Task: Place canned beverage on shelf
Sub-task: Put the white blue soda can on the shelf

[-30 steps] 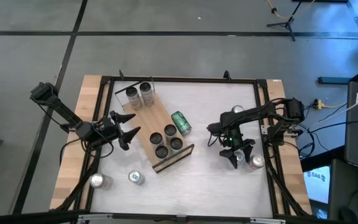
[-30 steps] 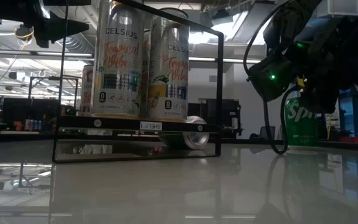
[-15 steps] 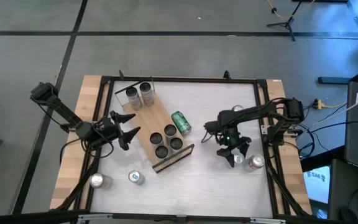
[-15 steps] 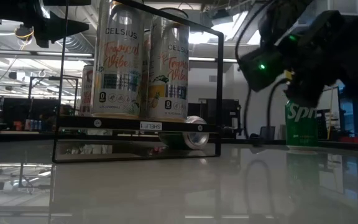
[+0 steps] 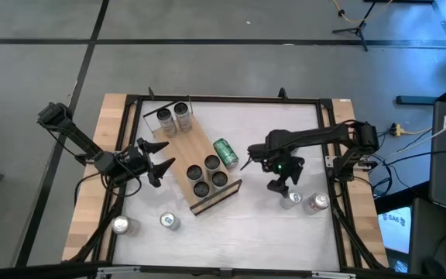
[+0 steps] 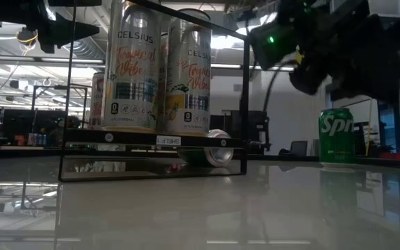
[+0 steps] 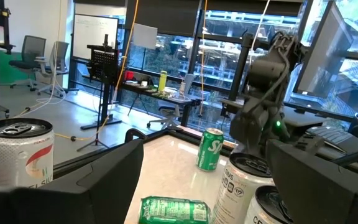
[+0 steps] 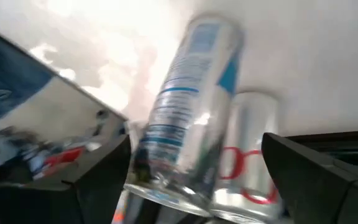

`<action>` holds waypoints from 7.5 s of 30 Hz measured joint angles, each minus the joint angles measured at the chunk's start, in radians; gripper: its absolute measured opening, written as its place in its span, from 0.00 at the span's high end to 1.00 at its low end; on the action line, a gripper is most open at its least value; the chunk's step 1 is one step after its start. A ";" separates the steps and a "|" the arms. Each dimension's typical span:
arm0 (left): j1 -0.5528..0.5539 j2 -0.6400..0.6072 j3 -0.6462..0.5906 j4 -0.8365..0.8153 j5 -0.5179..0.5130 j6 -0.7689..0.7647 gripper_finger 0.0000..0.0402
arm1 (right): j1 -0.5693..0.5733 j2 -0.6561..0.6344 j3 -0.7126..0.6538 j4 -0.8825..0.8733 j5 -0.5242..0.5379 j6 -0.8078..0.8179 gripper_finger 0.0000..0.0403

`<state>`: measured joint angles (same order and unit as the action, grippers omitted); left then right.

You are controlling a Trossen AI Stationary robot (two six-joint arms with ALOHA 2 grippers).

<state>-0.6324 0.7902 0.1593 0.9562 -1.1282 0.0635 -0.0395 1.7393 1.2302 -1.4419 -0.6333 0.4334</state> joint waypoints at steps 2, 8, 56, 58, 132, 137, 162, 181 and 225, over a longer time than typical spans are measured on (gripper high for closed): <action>0.000 0.000 0.000 0.000 0.000 0.000 0.17 | 0.000 0.000 0.051 -0.041 0.070 -0.025 0.11; 0.000 0.000 0.000 -0.009 0.000 0.000 0.17 | 0.000 0.000 0.225 -0.131 0.269 -0.123 0.11; 0.000 0.000 0.000 -0.089 -0.012 -0.001 0.17 | 0.635 -0.091 0.139 -0.067 0.720 -0.266 0.11; 0.000 0.000 0.000 -0.089 -0.012 -0.001 0.17 | 0.635 -0.091 0.121 -0.047 0.720 -0.266 0.11; 0.000 0.000 0.000 -0.090 -0.011 -0.001 0.17 | 0.078 -0.091 0.157 0.064 0.569 0.490 0.39; 0.000 0.000 0.000 -0.090 -0.011 -0.001 0.17 | -0.018 -0.092 0.157 0.091 0.569 0.428 0.39; 0.000 0.000 0.000 -0.090 -0.012 0.000 0.17 | -0.261 -0.082 0.149 0.117 0.509 0.344 0.39; 0.000 0.000 0.000 -0.092 -0.011 0.000 0.17 | -0.262 -0.081 0.148 0.137 0.516 0.345 0.39; 0.000 0.000 0.000 -0.092 -0.011 0.000 0.17 | -0.261 -0.079 0.147 0.144 0.508 0.343 0.09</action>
<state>-0.6327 0.7900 0.1589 0.8640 -1.1397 0.0635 -0.3008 1.6600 1.3769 -1.2975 -0.1249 0.7765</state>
